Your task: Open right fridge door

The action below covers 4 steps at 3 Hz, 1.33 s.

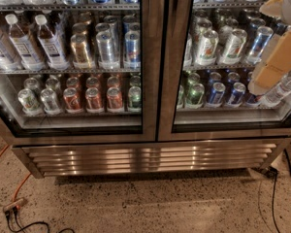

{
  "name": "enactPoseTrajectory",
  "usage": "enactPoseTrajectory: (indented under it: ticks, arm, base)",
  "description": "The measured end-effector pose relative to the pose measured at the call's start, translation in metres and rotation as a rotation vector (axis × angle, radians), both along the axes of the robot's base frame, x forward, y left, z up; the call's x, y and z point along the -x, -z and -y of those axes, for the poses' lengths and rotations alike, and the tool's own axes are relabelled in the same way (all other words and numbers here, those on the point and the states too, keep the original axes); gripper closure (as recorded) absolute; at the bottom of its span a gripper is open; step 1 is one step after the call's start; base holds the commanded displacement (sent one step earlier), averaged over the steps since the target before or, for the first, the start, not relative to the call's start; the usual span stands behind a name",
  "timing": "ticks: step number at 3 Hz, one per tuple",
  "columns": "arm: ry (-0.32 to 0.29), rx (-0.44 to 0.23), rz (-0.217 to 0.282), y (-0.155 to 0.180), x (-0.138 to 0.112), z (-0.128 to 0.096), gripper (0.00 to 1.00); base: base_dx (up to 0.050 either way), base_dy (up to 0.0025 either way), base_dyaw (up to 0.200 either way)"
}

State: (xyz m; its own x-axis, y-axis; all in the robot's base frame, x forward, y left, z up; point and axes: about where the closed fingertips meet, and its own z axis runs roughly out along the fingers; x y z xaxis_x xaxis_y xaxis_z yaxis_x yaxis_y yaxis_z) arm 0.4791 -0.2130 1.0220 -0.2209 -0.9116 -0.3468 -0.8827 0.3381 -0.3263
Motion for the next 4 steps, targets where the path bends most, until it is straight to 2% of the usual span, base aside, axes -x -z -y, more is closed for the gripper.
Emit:
enactPoseTrajectory:
  ticks: [1,2,3,4]
  arm:
    - [0.000,0.000,0.000,0.000,0.000,0.000,0.00]
    - [-0.047,-0.034,0.001,-0.003,-0.015,-0.013,0.00]
    - [-0.047,-0.034,0.001,-0.003,-0.015,-0.013,0.00]
    - [-0.065,-0.099,0.009,-0.004,-0.023,-0.012,0.00]
  base:
    - [0.000,0.00000,0.000]
    - [0.000,0.00000,0.000]
    - [0.000,0.00000,0.000]
    - [0.000,0.00000,0.000]
